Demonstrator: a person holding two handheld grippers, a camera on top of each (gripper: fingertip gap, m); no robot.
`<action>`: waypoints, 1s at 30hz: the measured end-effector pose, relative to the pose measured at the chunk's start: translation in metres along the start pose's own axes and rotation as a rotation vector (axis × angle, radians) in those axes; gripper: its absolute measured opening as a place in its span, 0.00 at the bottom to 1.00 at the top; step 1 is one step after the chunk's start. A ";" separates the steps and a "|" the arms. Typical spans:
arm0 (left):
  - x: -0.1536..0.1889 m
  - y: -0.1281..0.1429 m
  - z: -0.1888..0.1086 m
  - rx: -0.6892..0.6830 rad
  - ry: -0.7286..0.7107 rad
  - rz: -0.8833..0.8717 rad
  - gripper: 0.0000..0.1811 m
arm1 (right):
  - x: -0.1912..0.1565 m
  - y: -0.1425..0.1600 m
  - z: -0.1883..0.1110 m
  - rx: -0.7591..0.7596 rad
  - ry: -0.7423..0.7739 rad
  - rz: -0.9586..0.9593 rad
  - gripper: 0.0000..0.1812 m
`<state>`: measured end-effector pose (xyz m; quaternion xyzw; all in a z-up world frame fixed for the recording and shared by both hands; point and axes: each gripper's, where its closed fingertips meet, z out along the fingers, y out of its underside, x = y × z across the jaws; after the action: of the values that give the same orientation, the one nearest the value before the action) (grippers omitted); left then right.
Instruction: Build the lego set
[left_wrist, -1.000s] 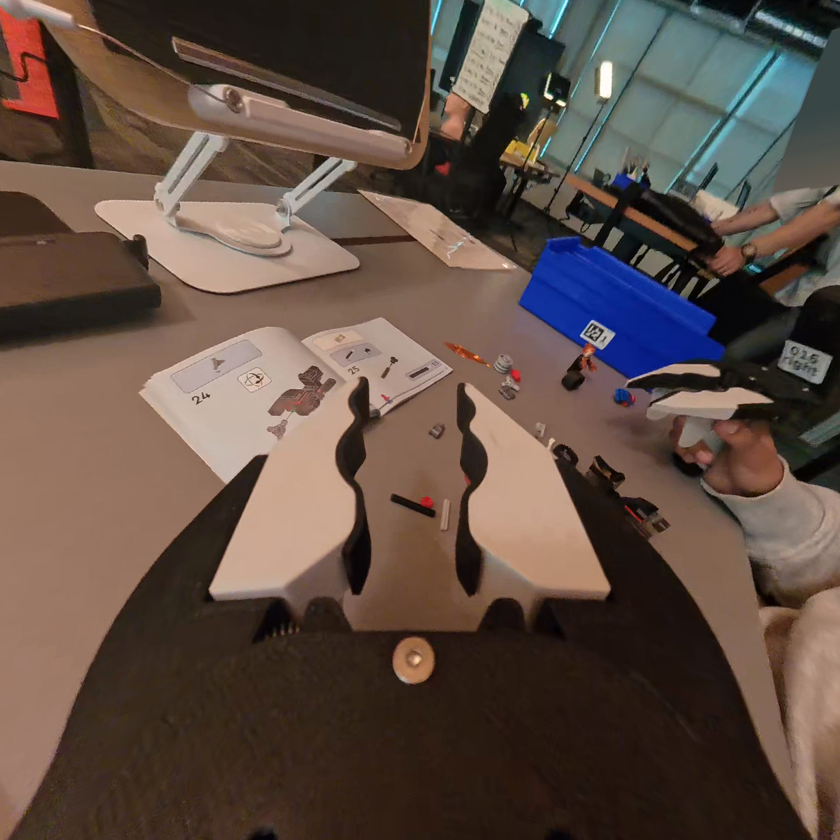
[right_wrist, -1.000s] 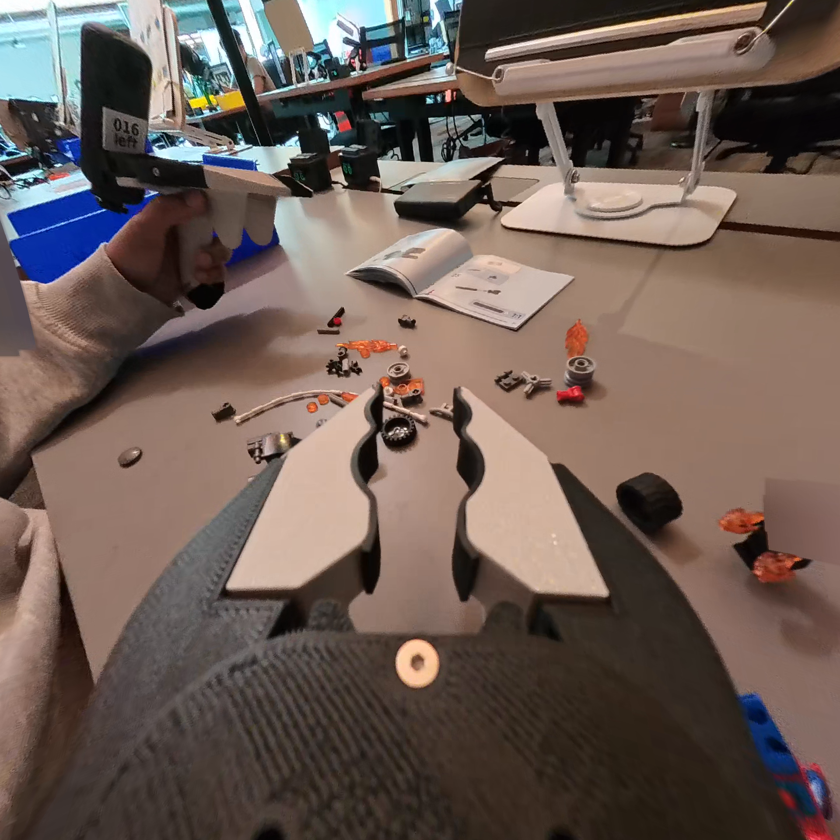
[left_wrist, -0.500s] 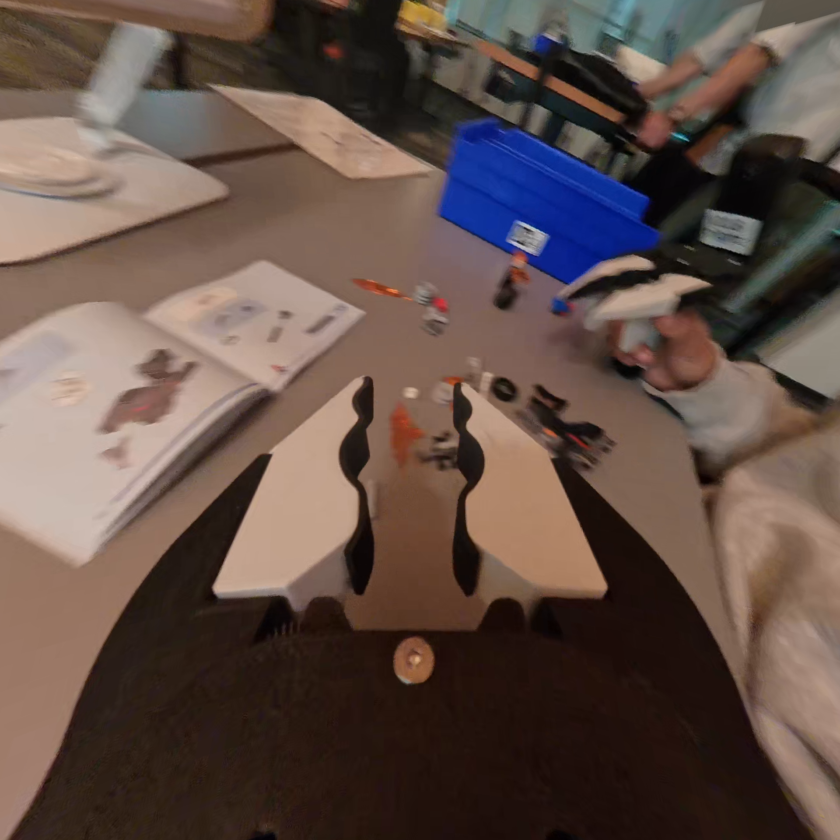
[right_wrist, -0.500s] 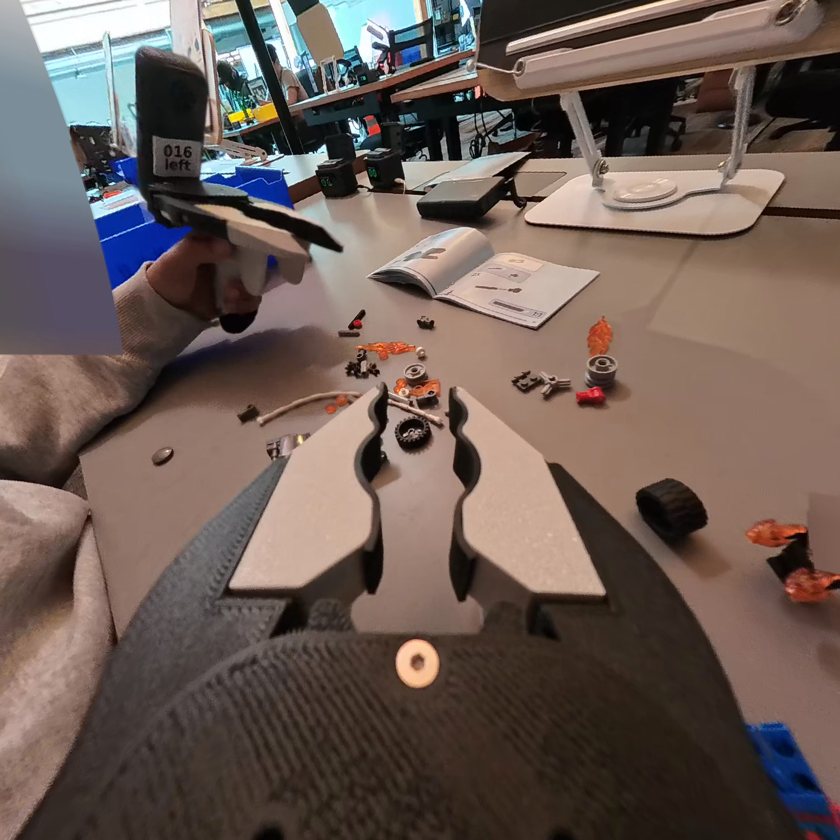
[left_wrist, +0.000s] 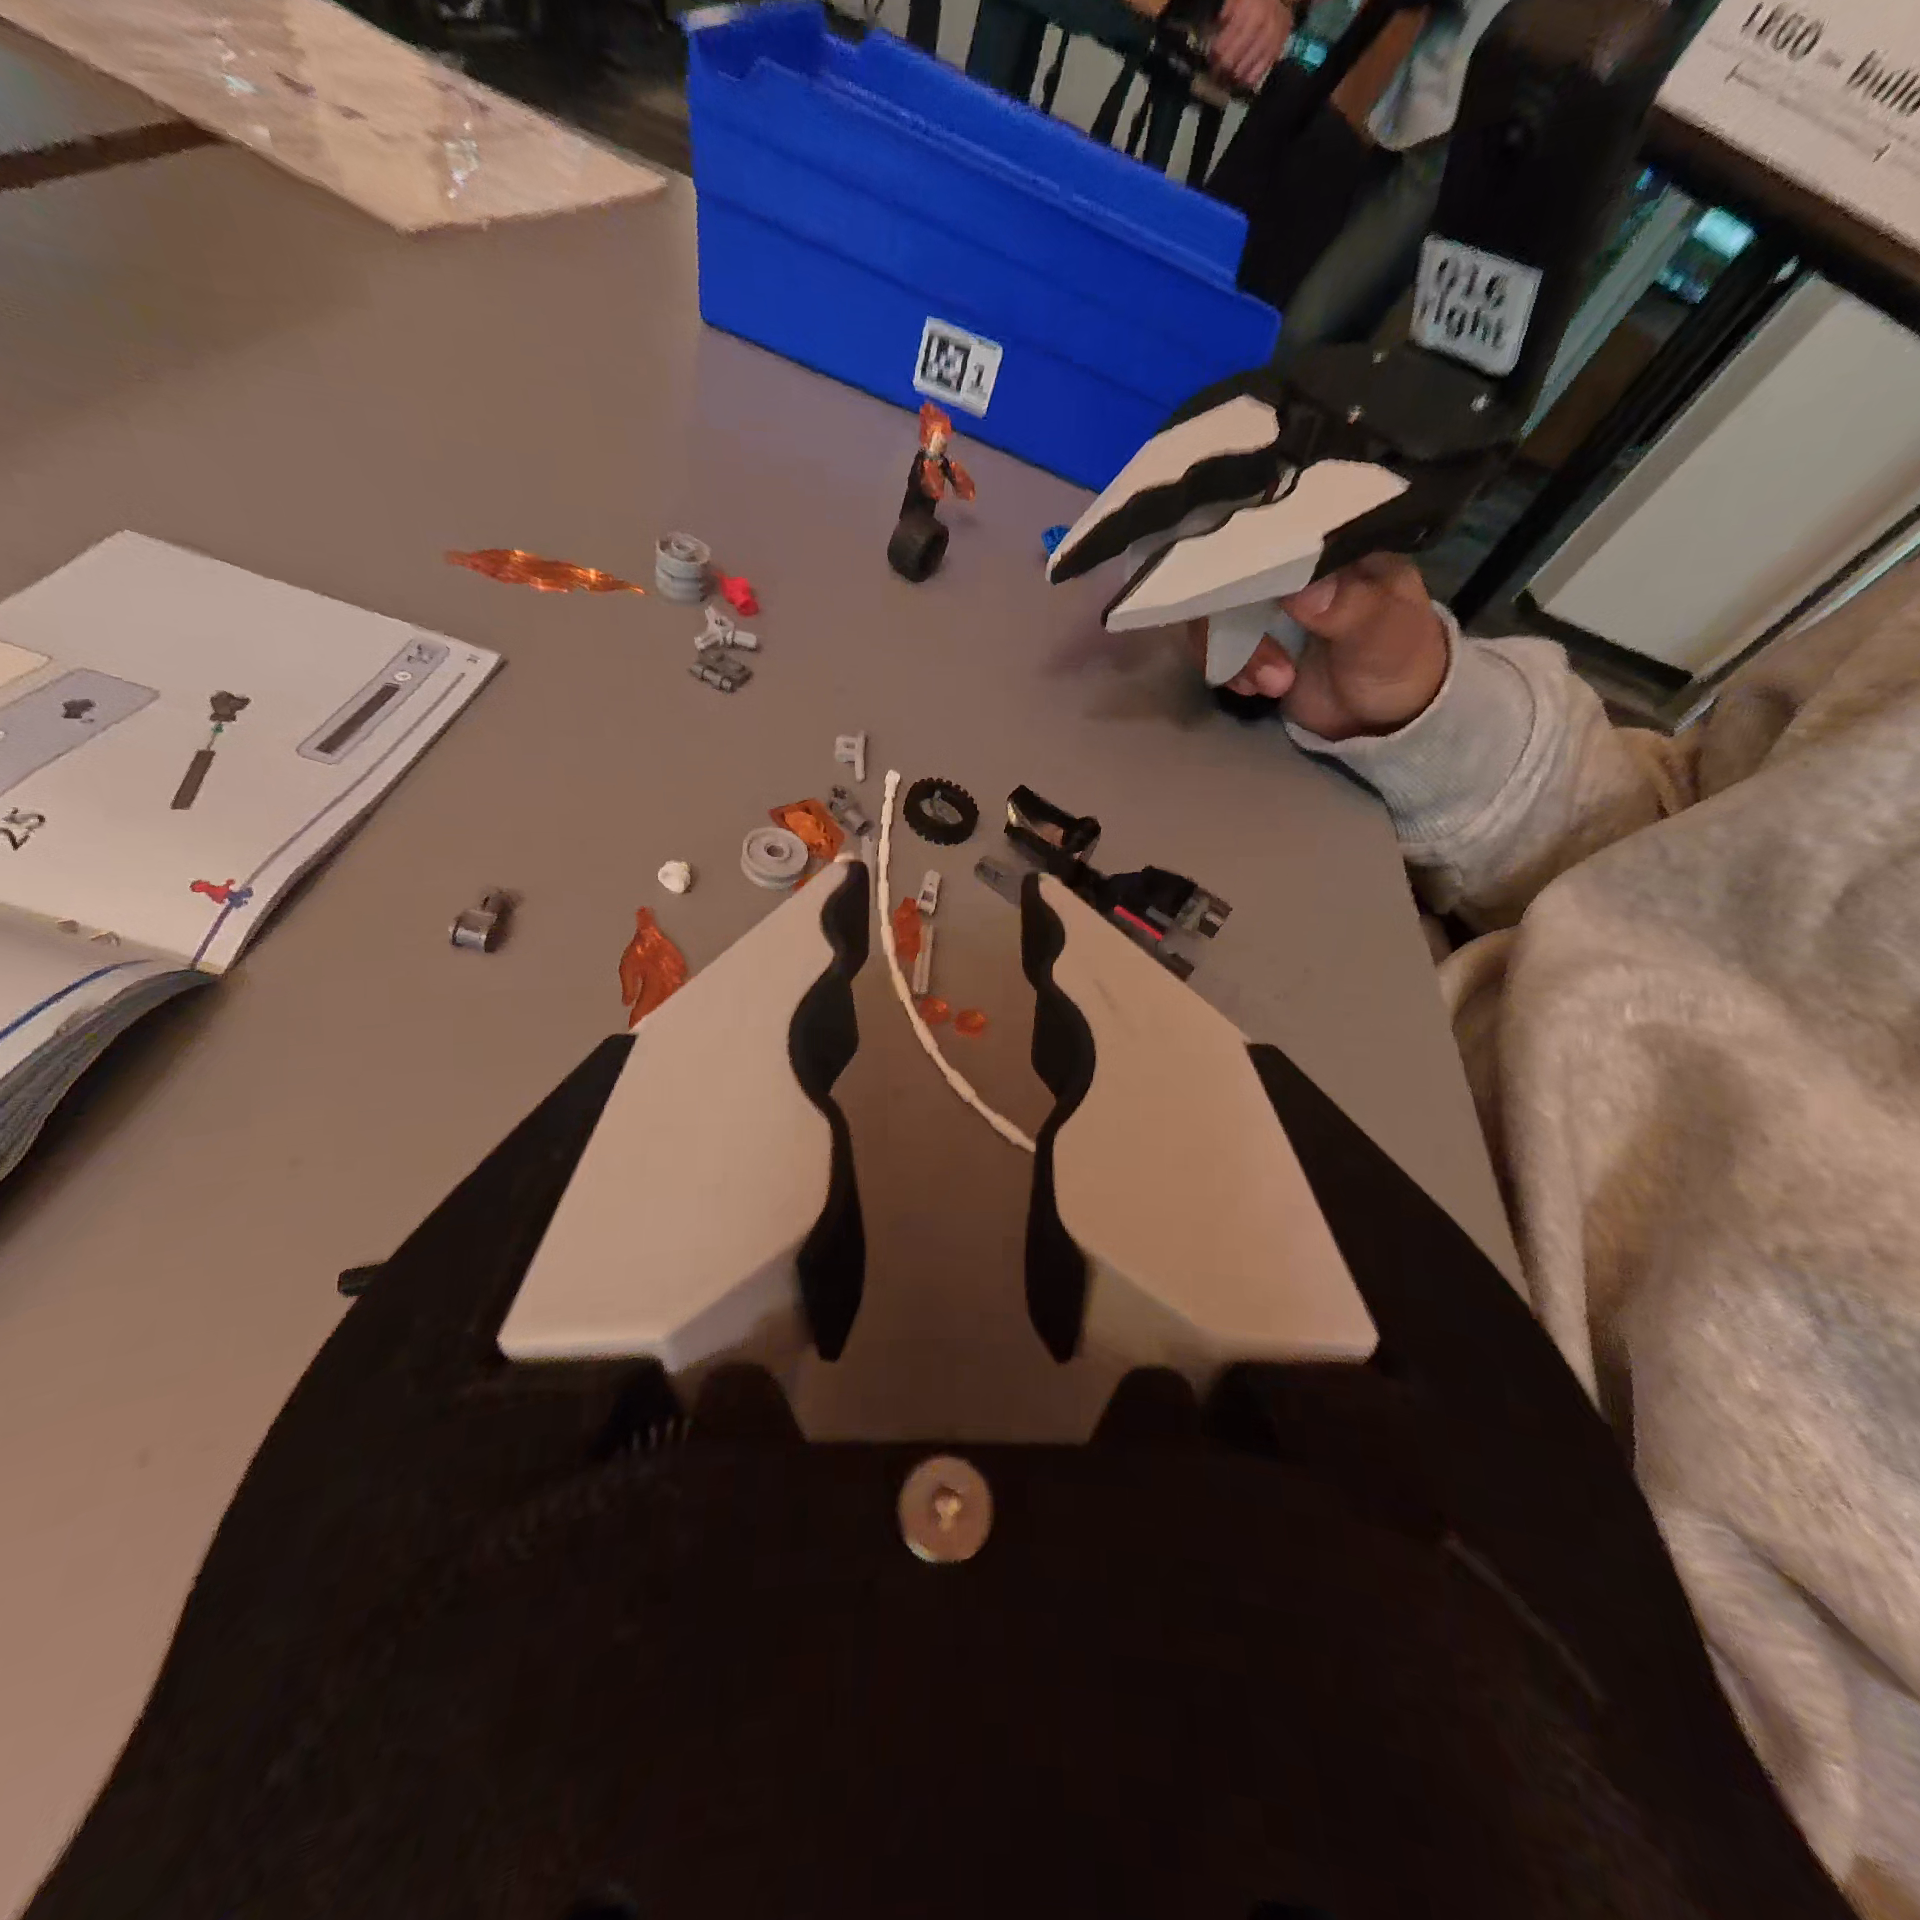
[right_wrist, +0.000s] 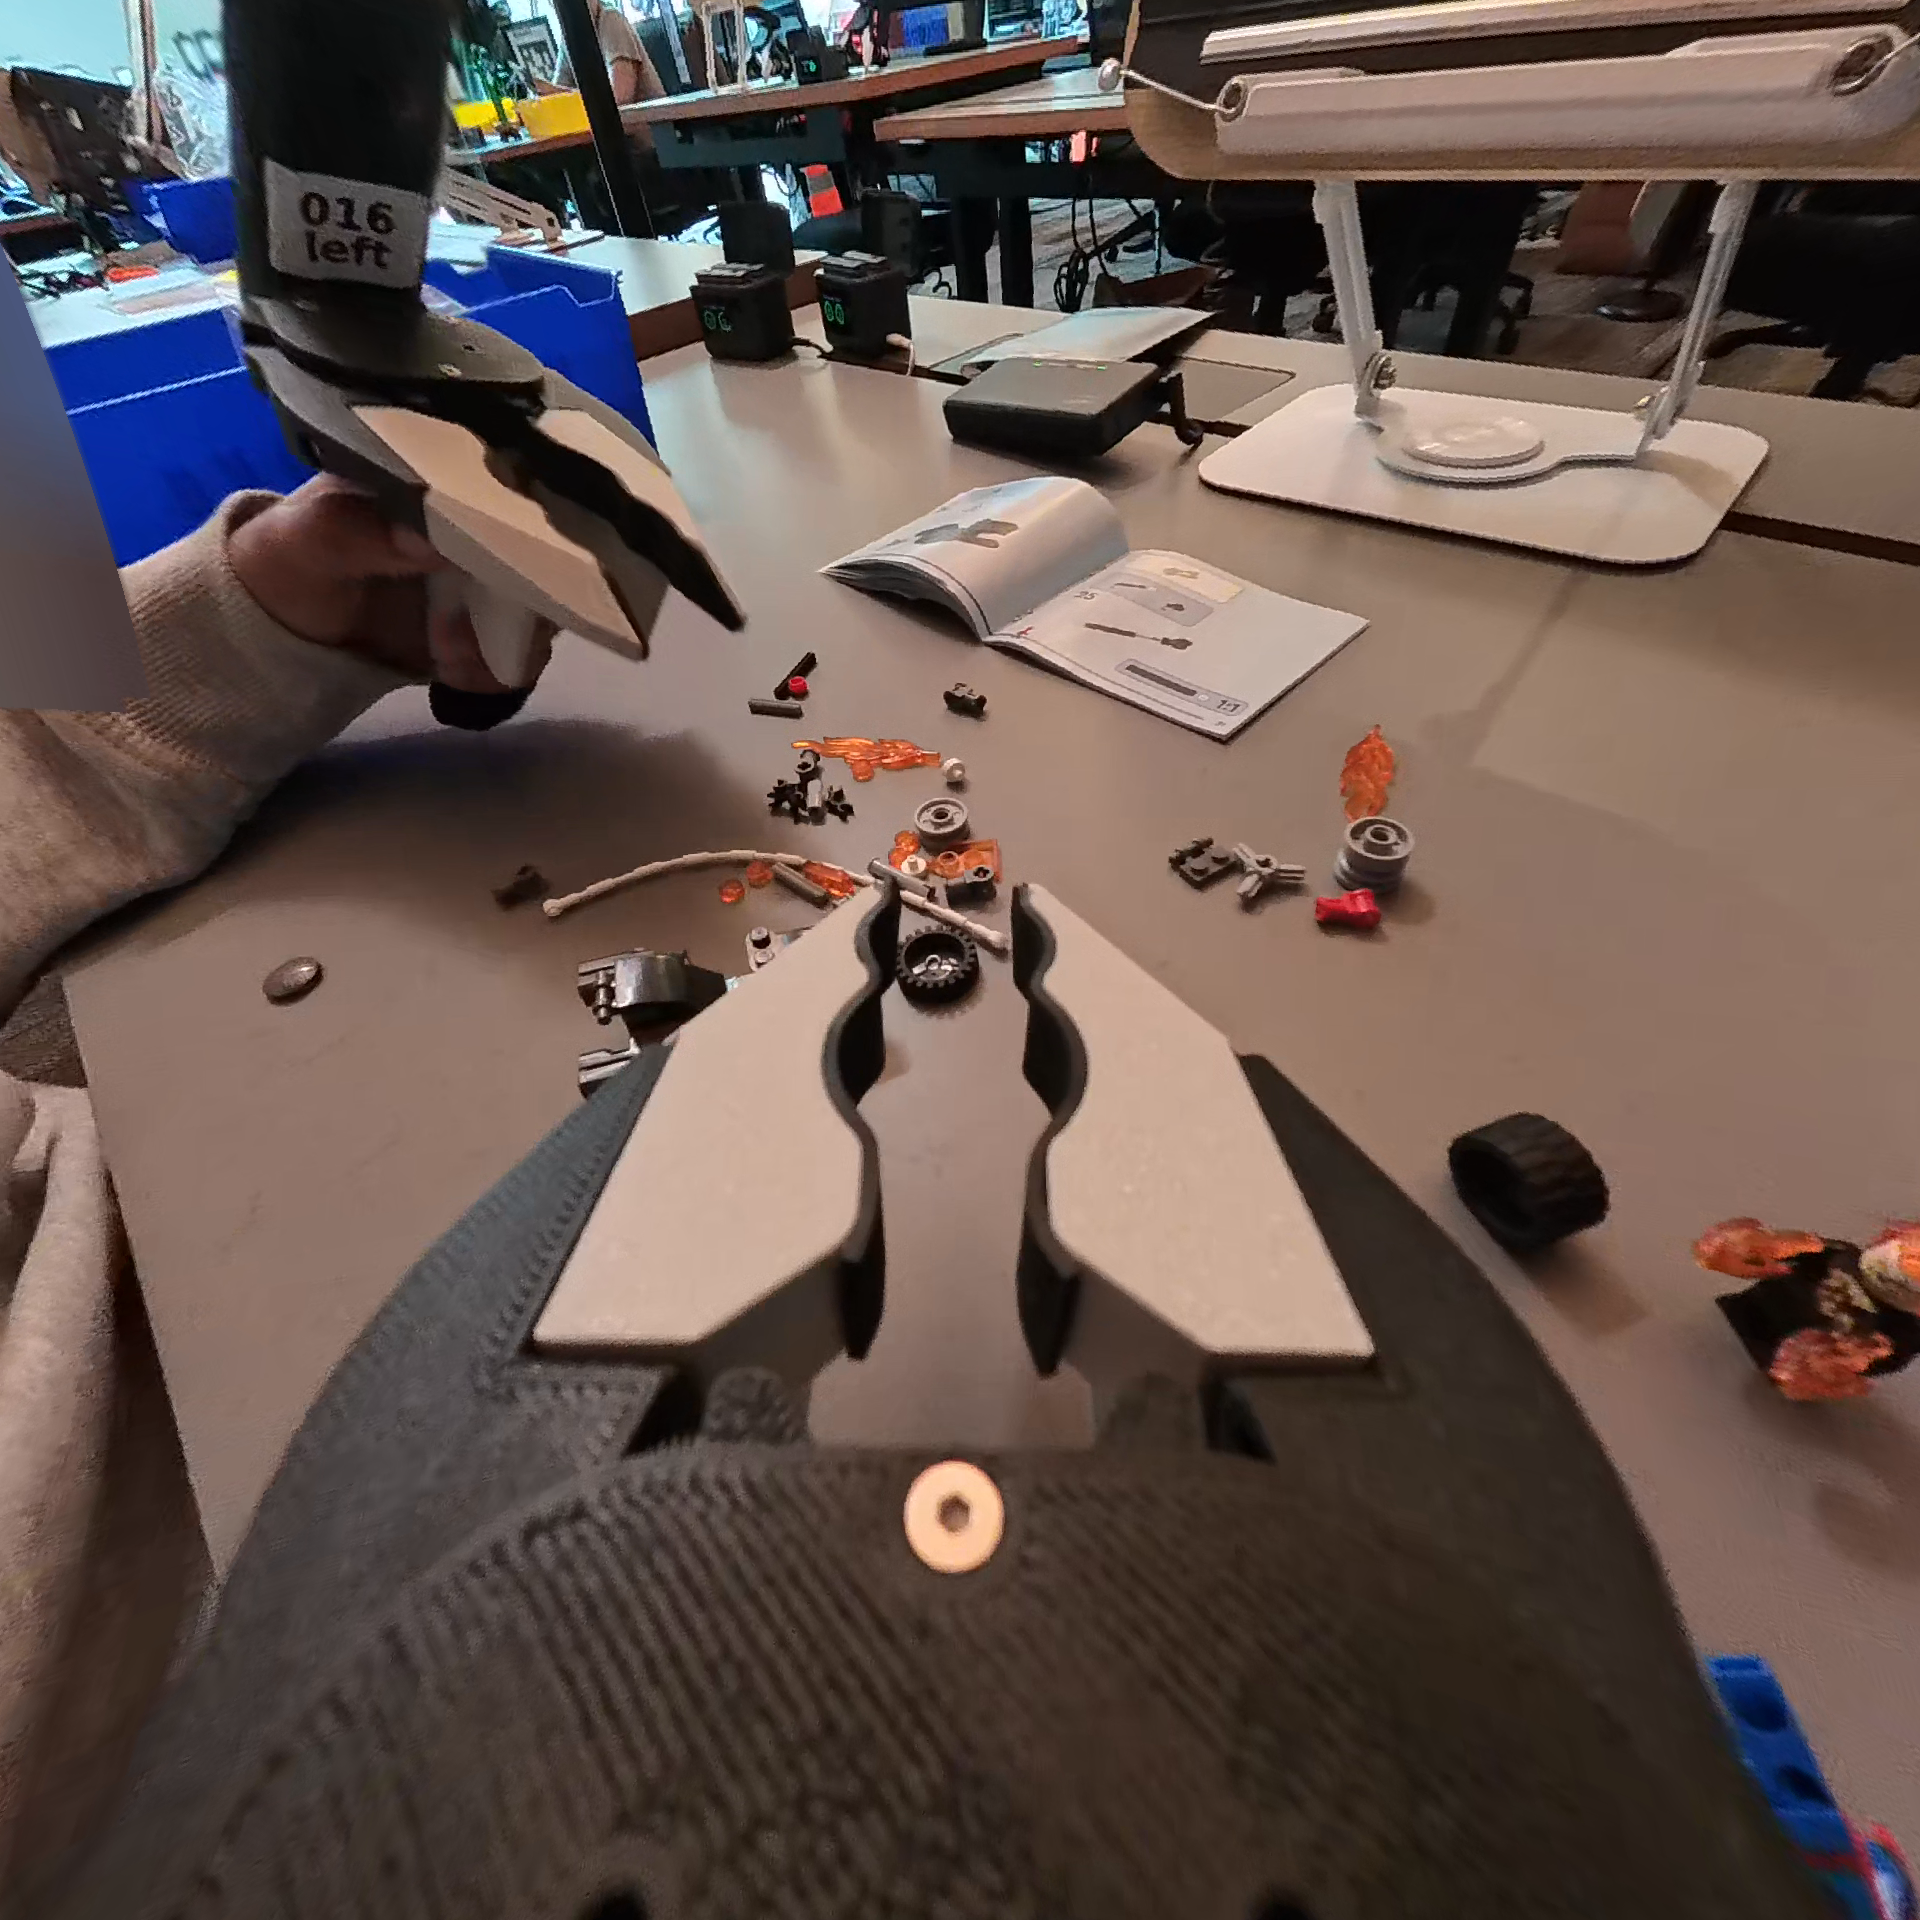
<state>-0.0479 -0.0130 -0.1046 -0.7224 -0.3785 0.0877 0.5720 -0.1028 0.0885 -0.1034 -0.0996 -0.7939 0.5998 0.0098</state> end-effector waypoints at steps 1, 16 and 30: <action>0.002 -0.005 -0.002 0.031 0.010 0.000 0.15 | 0.000 0.000 0.000 0.000 0.002 0.000 0.10; 0.004 -0.018 -0.007 0.109 -0.017 0.008 0.15 | 0.021 -0.015 0.009 -0.032 0.091 -0.005 0.10; -0.010 -0.015 -0.014 0.107 -0.063 -0.040 0.15 | 0.082 0.036 0.069 -0.483 0.308 -0.104 0.07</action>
<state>-0.0538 -0.0296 -0.0896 -0.6801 -0.4053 0.1190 0.5993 -0.1876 0.0461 -0.1662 -0.1481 -0.9069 0.3700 0.1369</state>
